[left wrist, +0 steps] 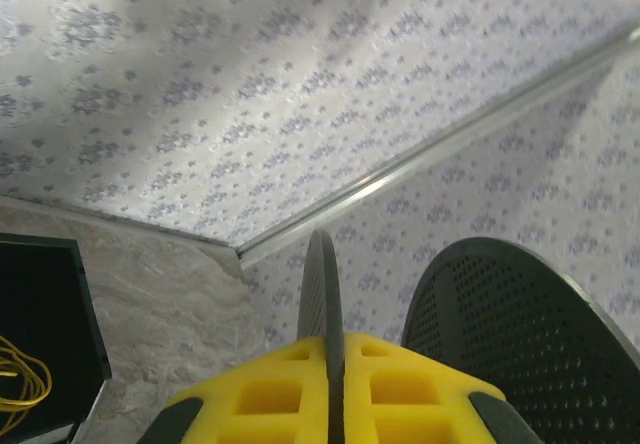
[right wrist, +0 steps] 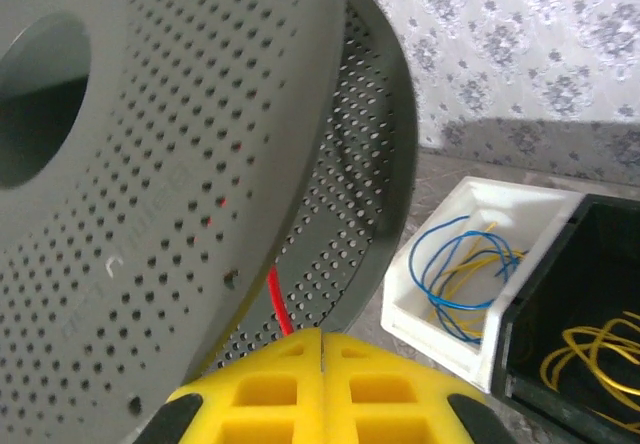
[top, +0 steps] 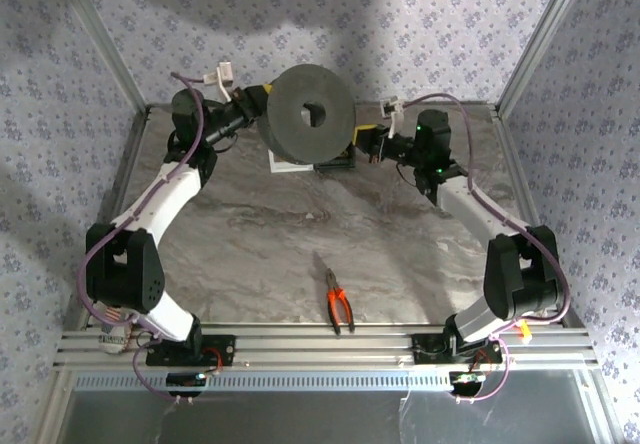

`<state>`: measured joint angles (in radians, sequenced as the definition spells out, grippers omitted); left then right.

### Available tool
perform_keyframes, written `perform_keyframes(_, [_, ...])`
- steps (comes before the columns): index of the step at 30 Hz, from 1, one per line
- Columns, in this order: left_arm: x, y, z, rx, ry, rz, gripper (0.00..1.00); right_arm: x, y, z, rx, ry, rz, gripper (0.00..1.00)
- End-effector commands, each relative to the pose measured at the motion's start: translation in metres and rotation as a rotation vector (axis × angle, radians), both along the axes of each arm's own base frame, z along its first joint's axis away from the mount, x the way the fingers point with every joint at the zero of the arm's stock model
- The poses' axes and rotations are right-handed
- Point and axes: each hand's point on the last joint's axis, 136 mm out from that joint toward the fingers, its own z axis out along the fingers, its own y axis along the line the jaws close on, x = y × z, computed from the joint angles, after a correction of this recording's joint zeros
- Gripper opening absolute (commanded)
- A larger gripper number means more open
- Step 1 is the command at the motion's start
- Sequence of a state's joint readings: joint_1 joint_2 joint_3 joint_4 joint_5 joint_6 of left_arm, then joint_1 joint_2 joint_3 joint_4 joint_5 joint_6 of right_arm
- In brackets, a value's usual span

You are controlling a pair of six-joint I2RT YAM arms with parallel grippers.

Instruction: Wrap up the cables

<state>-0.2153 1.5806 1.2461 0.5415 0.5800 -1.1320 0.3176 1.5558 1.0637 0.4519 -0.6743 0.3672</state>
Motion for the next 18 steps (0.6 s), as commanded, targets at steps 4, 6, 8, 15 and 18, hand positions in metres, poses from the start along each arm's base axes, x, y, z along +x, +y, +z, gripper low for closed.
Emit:
perform_keyframes(4, [0.006, 0.071, 0.112, -0.334, -0.263, 0.281, 0.00, 0.003, 0.003, -0.051, -0.004, 0.123, -0.067, 0.00])
perform_keyframes(6, [0.008, 0.068, 0.103, -0.329, -0.236, 0.289, 0.00, 0.004, 0.003, -0.043, 0.018, 0.095, -0.084, 0.00])
perform_keyframes(8, [0.009, 0.067, 0.093, -0.323, -0.211, 0.317, 0.00, 0.004, 0.004, -0.037, 0.029, 0.069, -0.097, 0.00])
perform_keyframes(15, [0.016, 0.065, 0.050, -0.309, -0.055, 0.450, 0.00, -0.007, 0.032, -0.015, 0.068, -0.012, -0.061, 0.00])
perform_keyframes(18, [0.015, 0.063, 0.032, -0.296, 0.014, 0.507, 0.00, -0.011, 0.050, -0.009, 0.087, -0.037, -0.033, 0.00])
